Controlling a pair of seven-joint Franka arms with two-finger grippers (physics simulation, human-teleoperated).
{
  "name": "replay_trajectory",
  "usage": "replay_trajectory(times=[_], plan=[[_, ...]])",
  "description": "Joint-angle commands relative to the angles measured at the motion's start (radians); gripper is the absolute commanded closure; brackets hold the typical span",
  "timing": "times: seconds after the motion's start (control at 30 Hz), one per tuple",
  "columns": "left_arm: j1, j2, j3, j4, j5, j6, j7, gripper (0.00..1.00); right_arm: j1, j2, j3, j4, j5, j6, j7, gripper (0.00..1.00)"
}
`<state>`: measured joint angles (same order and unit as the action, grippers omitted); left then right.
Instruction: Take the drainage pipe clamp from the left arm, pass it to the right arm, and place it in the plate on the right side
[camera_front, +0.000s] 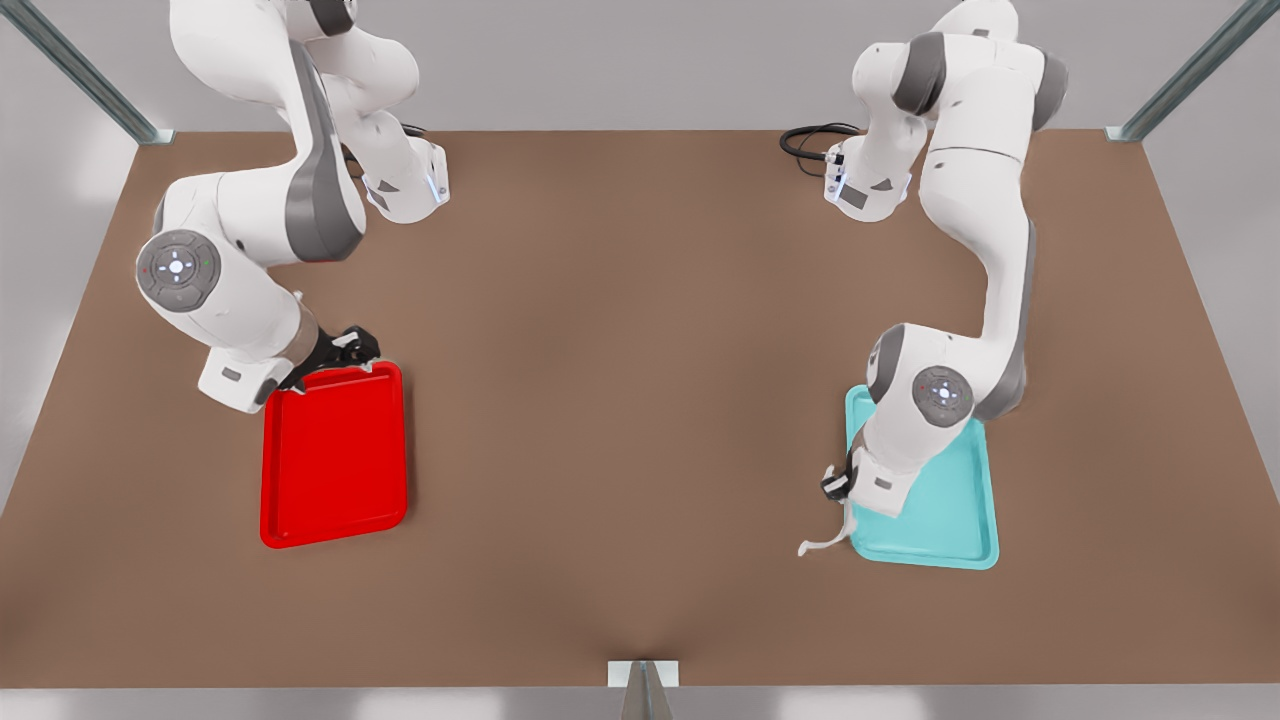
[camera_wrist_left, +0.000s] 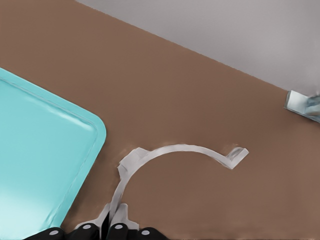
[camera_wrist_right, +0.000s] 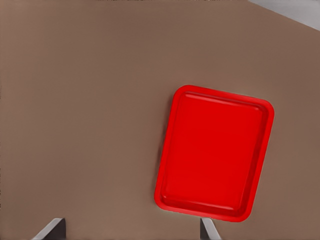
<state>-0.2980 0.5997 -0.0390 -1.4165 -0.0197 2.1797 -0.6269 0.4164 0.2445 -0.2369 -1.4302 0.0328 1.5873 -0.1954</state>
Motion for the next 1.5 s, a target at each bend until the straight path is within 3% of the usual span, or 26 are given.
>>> replay_trajectory(times=[0.0,0.1,0.17,0.27,0.4,0.63,0.9,1.47], plan=[[-0.029,0.058,-0.082,0.113,0.032,-0.207,-0.004,0.79,0.015,0.022,0.001,0.002,0.032,0.097,-0.217,0.0],[-0.104,0.106,-0.114,0.232,0.032,-0.293,0.16,0.79,0.018,0.101,0.004,0.013,0.163,0.169,-0.602,0.0],[-0.11,0.196,-0.145,0.404,0.024,-0.371,0.207,0.79,0.021,0.13,0.005,0.014,0.208,0.204,-0.735,0.0],[-0.148,0.203,-0.16,0.425,0.057,-0.359,0.486,0.79,0.064,0.182,0.016,0.043,0.222,0.281,-0.904,0.0],[-0.214,0.203,-0.165,0.433,0.057,-0.317,0.487,0.79,0.125,0.223,0.016,0.047,0.222,0.388,-1.084,0.0],[-0.242,0.215,-0.162,0.433,0.058,-0.264,0.487,0.79,0.19,0.294,0.036,0.05,0.236,0.548,-1.095,0.0],[-0.254,0.235,-0.159,0.444,0.06,-0.239,0.486,0.79,0.249,0.378,0.036,0.053,0.395,0.655,-1.078,0.0],[-0.259,0.236,-0.159,0.444,0.069,-0.241,0.486,0.79,0.308,0.418,0.036,0.045,0.421,0.706,-1.079,0.0]])
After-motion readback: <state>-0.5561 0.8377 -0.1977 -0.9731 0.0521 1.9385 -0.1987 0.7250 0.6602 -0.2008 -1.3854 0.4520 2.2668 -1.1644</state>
